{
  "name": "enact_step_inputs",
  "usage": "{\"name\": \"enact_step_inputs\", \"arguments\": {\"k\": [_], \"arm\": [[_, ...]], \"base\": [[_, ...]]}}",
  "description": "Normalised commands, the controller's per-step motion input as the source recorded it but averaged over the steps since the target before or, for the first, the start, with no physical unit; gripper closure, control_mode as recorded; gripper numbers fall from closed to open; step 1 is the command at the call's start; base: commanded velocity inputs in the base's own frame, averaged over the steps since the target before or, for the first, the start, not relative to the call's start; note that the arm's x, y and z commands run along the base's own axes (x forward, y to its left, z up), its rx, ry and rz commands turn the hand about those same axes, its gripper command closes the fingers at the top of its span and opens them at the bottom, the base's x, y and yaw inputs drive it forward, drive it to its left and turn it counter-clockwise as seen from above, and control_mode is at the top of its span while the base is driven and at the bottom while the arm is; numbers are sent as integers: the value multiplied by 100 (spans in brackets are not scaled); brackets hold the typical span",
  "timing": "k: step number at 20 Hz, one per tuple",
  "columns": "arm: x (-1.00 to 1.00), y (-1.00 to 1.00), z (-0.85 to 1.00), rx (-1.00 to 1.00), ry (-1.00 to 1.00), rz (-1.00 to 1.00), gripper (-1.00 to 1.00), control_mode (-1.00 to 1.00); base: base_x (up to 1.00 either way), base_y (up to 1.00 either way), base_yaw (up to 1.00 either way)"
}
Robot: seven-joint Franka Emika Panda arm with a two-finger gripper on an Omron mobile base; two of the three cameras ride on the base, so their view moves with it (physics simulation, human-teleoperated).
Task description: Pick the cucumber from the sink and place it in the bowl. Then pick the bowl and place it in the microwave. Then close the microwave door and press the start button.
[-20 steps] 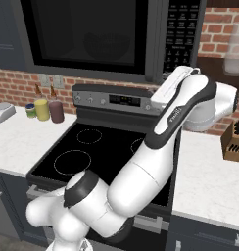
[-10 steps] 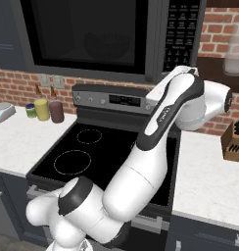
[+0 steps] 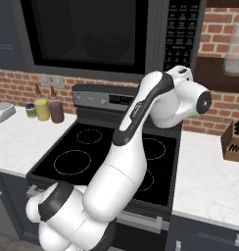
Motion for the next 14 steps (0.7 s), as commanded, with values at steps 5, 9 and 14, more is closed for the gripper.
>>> {"name": "enact_step_inputs", "arguments": {"k": [5, 9, 14], "arm": [[39, -11, 0, 0, 0, -22, -100, -100], [26, -33, 0, 0, 0, -18, -100, -100], [-10, -31, 0, 0, 0, -11, -100, -100]], "base": [[0, 0, 0], [0, 0, 0], [0, 0, 0]]}}
